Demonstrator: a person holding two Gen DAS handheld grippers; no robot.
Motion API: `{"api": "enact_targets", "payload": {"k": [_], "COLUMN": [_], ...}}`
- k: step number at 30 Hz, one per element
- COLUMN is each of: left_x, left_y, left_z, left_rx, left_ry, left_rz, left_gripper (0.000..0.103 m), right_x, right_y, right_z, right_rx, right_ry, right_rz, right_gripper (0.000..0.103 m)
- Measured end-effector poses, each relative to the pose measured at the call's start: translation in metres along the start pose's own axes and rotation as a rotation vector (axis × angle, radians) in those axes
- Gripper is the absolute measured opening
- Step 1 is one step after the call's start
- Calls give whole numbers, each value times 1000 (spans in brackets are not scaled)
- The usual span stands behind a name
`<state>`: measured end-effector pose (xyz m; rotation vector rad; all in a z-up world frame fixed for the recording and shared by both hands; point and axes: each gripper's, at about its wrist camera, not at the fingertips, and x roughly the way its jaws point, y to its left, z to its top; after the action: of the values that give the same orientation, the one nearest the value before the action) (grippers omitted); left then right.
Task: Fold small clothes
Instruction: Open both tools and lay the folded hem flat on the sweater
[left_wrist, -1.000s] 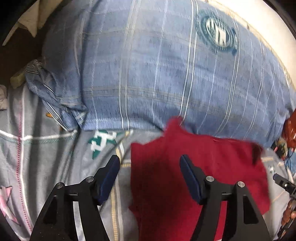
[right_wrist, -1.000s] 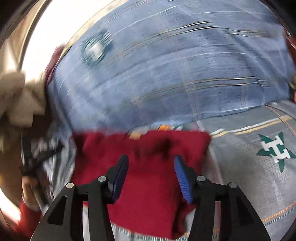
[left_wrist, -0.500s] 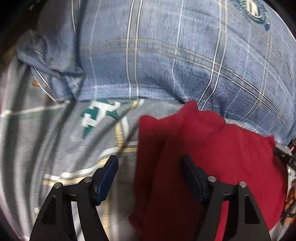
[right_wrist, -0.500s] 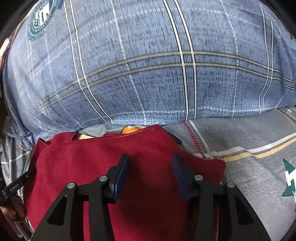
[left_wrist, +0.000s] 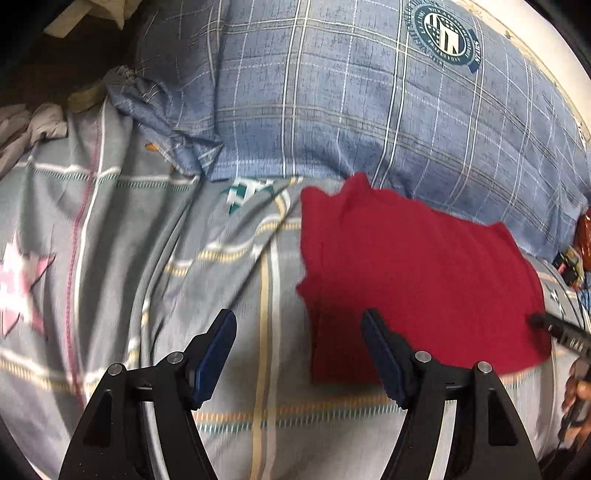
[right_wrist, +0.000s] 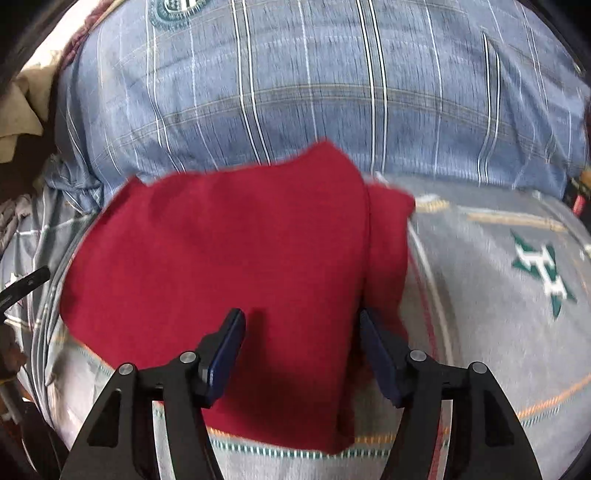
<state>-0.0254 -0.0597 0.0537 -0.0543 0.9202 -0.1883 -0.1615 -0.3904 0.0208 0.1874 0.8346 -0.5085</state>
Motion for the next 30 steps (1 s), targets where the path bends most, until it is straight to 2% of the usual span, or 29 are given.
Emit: {"api": "enact_targets", "payload": {"k": [2, 6, 15, 21, 30], "left_x": [-6, -13, 16, 17, 24], "left_y": [1, 2, -2, -5, -13], "left_z": [-9, -16, -13, -6, -9], "left_rx": [7, -1, -19, -12, 9], "left_ry": [9, 7, 11, -4, 22], "left_rz": [3, 3, -11, -22, -20], "left_gripper": [70, 70, 70, 70, 70], "right_x": [-11, -29, -24, -23, -7], "right_y": [1, 6, 17, 22, 28], "right_z": [-1, -7, -13, -8, -4], "right_rx": [16, 43, 19, 18, 17], "right_ry": [-18, -50, -19, -26, -12], "right_rz": [-6, 46, -21, -28, -20], "right_gripper": [66, 68, 68, 68, 68]}}
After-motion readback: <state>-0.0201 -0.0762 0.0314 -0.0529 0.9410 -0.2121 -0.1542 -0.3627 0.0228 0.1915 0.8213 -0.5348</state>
